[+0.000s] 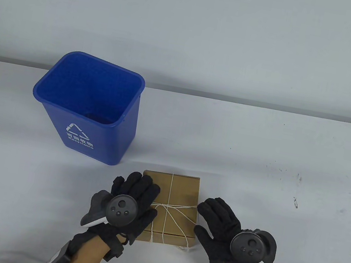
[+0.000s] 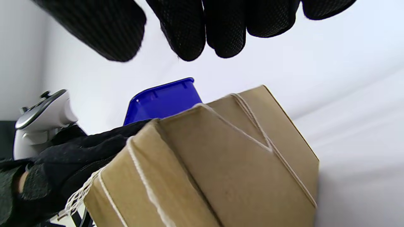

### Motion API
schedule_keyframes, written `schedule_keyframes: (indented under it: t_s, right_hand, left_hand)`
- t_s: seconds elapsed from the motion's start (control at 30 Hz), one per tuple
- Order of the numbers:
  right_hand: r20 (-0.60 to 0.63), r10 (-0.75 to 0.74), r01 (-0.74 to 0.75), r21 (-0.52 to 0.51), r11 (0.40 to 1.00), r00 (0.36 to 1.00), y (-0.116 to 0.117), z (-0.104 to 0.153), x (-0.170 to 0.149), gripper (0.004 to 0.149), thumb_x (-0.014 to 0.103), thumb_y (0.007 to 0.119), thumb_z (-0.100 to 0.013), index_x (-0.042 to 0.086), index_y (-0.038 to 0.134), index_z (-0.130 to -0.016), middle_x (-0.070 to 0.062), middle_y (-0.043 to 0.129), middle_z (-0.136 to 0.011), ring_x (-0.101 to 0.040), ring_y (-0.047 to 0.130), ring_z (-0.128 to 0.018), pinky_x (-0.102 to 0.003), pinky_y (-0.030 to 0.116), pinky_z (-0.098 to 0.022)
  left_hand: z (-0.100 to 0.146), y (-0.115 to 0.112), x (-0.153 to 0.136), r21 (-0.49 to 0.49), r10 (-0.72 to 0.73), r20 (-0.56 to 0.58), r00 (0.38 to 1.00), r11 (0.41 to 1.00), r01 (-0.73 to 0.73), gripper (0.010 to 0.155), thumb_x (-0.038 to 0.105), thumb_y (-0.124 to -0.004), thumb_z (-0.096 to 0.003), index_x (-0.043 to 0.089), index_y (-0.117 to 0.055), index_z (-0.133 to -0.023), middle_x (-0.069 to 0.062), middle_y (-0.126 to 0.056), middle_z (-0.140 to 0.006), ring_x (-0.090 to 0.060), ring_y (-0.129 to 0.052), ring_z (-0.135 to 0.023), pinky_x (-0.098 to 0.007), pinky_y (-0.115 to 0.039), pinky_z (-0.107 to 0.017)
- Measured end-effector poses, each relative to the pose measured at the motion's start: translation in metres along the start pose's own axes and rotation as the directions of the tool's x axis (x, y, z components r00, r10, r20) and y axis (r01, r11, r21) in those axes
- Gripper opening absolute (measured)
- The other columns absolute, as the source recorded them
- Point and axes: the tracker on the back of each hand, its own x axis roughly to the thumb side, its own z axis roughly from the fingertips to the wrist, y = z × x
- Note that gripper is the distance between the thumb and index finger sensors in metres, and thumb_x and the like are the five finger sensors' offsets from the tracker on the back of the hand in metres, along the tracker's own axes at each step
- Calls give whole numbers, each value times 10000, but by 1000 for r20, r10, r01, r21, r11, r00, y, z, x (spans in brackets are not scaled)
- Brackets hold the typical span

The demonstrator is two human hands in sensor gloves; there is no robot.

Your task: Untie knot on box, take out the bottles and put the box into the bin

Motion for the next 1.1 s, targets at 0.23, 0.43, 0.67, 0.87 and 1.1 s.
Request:
schedule_keyframes:
  t_s: [0.23, 0.43, 0.67, 0.87, 1.1]
  right_hand:
    - [86, 221, -228, 83, 970, 972, 19, 2, 26, 642, 478, 822, -451, 98, 666, -944, -142, 563, -1028, -555, 440, -960, -711, 408, -636]
    - [89, 337, -345, 93, 934, 937, 28, 1, 32, 614, 444, 848, -443, 94, 678, -918, -132, 577, -1005, -539, 461, -957, -698, 428, -639]
    - [112, 305, -310, 30, 950, 946, 27, 1, 38, 398, 347, 839, -456, 124, 815, -786, -95, 751, -885, -512, 577, -930, -693, 478, -633]
    - [103, 280, -287, 59, 956, 954, 30, 0, 39, 383, 300, 791, -467, 90, 788, -787, -119, 723, -885, -515, 561, -932, -701, 468, -634]
    - [63, 194, -197, 41, 980, 979, 21, 0, 26, 375, 301, 745, -482, 100, 791, -795, -113, 720, -899, -514, 563, -930, -699, 467, -631]
  left_hand:
    - [1, 0, 0, 3, 16, -2, 1000, 1000, -16, 759, 546, -600, -531, 220, -386, -1183, -100, -269, -1219, -522, -210, -1124, -818, -196, -703]
    - [1, 0, 0, -1, 24, 1, 1000, 1000, -24, 762, 549, -596, -532, 223, -375, -1184, -99, -257, -1218, -526, -211, -1123, -817, -199, -703]
    - [1, 0, 0, -3, 36, 7, 999, 999, -36, 768, 550, -596, -531, 213, -369, -1182, -105, -247, -1214, -523, -214, -1122, -816, -200, -703]
    - [1, -1, 0, -2, 43, 7, 999, 999, -43, 772, 551, -597, -530, 209, -365, -1182, -108, -242, -1212, -523, -219, -1121, -815, -202, -702]
    - [3, -1, -1, -2, 55, -3, 998, 998, -55, 773, 556, -593, -532, 216, -354, -1183, -95, -231, -1213, -527, -213, -1118, -816, -196, -699]
